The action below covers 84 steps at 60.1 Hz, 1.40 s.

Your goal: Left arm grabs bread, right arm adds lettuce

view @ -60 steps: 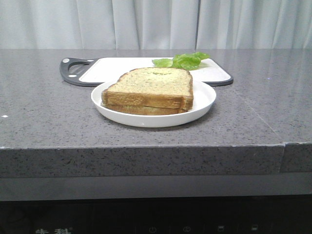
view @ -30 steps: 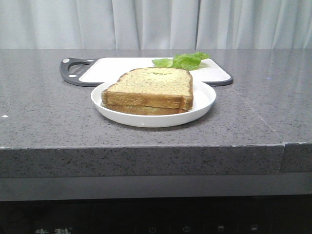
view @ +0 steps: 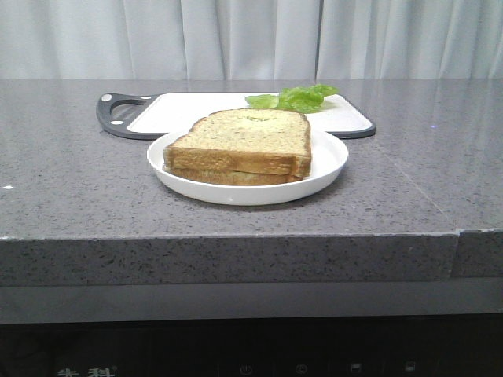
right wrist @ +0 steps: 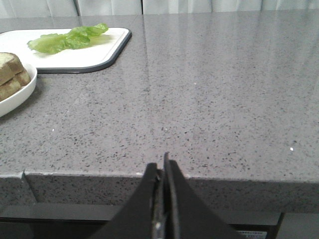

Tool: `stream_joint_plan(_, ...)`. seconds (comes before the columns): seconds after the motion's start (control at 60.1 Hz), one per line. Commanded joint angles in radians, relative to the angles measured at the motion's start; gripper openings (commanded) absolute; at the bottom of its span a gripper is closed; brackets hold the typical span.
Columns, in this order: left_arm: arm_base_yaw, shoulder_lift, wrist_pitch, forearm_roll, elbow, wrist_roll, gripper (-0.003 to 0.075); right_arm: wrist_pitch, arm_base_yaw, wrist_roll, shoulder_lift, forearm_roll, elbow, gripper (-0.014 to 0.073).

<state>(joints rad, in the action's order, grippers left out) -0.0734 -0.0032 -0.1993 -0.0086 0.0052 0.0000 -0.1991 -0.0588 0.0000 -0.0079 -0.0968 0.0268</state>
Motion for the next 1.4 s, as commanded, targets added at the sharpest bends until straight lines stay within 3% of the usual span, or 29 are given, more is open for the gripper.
stream_joint_plan(0.0,0.005,-0.02,0.085,-0.008,0.005,-0.013,-0.002,0.077,0.008,0.0,-0.024,0.003,-0.002,-0.0062)
stream_joint_plan(0.599,0.005,-0.02,0.175,-0.025,-0.013,-0.017,-0.0021,0.087,0.008,0.0,-0.024,-0.001,-0.05,-0.0062)
stream_joint_plan(0.765,0.005,0.036,0.049,-0.061,-0.195,-0.017,-0.0021,-0.085,0.008,-0.006,0.004,0.039,-0.258,-0.0062)
stream_joint_plan(0.998,0.005,0.315,-0.113,-0.061,-0.481,-0.017,-0.0021,-0.112,0.008,-0.006,0.21,0.051,-0.5,-0.0062)
stream_joint_plan(1.265,0.005,0.446,-0.103,-0.041,-0.561,-0.017,-0.002,-0.162,0.008,-0.006,0.366,0.051,-0.596,-0.0056)
stream_joint_plan(1.348,0.005,0.446,-0.103,-0.041,-0.561,-0.017,0.0,-0.162,0.008,-0.006,0.366,0.051,-0.596,0.0003)
stream_joint_plan(1.381,0.005,0.446,-0.101,-0.041,-0.561,-0.017,0.0043,-0.162,0.008,-0.006,0.366,0.051,-0.596,0.0057)
